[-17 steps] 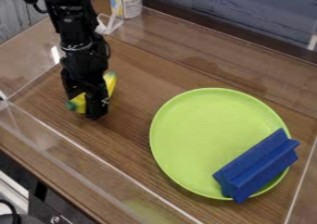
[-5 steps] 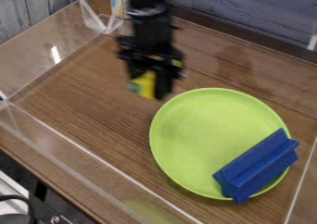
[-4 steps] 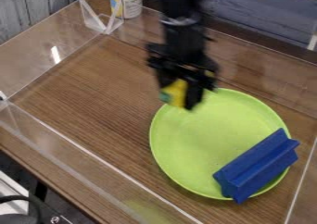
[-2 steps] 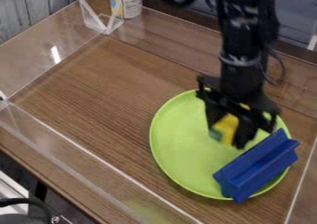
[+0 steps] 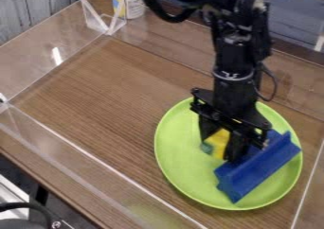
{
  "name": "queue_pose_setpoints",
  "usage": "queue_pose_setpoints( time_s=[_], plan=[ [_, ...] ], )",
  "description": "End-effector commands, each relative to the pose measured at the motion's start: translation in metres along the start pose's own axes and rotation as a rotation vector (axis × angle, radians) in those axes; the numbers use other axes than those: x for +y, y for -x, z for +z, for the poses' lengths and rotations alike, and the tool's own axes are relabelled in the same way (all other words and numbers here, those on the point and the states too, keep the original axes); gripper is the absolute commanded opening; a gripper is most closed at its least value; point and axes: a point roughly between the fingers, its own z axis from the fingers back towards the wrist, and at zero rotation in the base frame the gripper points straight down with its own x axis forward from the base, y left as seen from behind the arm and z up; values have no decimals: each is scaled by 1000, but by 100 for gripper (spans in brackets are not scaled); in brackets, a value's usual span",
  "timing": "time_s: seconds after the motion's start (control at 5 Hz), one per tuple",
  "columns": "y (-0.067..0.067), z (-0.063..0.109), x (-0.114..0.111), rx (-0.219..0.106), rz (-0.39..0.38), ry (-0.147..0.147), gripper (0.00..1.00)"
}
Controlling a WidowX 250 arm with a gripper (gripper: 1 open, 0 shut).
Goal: Put the banana in the green plate
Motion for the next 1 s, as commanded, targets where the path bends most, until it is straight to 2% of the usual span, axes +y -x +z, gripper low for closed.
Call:
queue_pose_setpoints(
  time_s=[0.0, 0.2, 0.4, 0.8],
  plan=[
    [-1, 16, 16, -63, 3, -6, 0],
    [3, 21, 35, -79, 14, -11, 0],
    [-2, 9, 22, -71, 1, -16, 0],
    [-8, -7, 13, -57, -18, -22, 0]
  ],
)
